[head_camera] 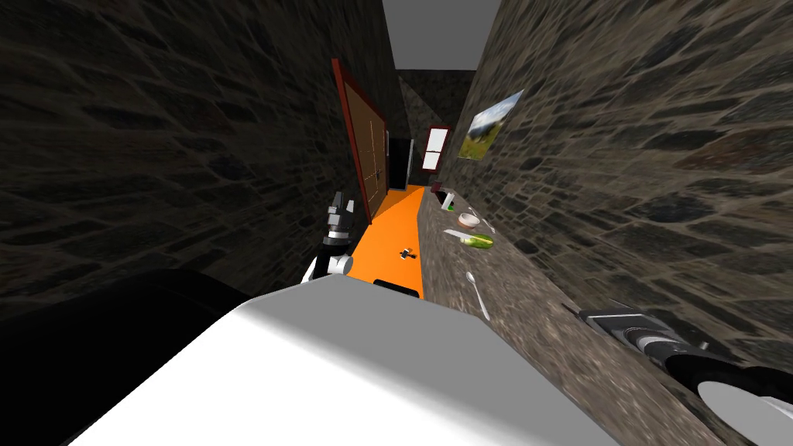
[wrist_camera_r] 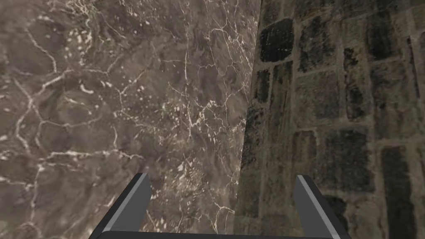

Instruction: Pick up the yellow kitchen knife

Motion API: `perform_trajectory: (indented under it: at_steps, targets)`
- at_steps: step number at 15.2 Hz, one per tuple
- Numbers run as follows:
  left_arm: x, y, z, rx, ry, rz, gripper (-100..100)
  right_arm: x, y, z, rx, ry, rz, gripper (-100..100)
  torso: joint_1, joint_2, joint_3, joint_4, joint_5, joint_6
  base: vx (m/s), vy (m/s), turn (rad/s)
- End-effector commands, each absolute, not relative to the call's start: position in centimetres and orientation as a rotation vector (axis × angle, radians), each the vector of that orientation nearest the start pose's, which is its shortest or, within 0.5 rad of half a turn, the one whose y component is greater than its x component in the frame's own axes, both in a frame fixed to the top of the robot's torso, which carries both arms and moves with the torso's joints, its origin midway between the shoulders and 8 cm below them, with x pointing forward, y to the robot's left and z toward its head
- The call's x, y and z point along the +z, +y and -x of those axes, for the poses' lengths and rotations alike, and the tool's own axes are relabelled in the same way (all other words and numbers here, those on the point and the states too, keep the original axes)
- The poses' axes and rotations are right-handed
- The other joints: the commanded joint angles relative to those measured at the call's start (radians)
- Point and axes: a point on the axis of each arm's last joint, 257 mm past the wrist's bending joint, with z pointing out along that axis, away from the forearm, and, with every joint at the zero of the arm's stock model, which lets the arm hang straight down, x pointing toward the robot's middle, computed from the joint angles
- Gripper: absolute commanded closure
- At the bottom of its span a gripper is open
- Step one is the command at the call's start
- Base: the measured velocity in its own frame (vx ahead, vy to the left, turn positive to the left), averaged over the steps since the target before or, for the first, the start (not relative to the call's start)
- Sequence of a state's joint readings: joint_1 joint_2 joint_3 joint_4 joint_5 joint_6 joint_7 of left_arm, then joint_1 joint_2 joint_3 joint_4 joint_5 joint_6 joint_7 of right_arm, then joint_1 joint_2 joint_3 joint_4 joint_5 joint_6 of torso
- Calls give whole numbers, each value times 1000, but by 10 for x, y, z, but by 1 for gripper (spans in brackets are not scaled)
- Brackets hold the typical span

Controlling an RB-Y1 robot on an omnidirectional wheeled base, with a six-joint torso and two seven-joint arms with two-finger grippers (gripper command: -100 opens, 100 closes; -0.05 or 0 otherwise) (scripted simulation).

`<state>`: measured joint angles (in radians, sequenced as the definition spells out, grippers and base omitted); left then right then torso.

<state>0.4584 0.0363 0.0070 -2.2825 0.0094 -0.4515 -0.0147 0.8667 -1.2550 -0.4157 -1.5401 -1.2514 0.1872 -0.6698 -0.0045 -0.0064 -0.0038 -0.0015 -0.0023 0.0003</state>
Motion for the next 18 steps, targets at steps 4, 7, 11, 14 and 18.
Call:
perform_trajectory:
  at_steps: [4,7,11,14,18]
  targets:
    - [30,276,-354,-1301,644,638,0,-215,-721,-266,929,424,-2307,-100,0,0,0,0,0,0,-9,-8,9]
    - [30,276,-354,-1301,644,638,0,-215,-718,-267,975,354,-2340,-100,0,0,0,0,0,0,-12,-13,9]
    - [30,276,-354,-1301,644,638,0,-226,-716,-260,1047,149,-2427,-100,0,0,0,0,0,0,-9,-12,15]
    - [30,276,-354,-1301,644,638,0,-237,-714,-252,1102,-31,-2494,-100,0,-1,0,0,0,0,-7,-10,7]
    - [30,276,-354,-1301,644,638,0,-247,-707,-248,1180,-251,-2561,-100,0,0,0,0,0,0,-9,-16,17]
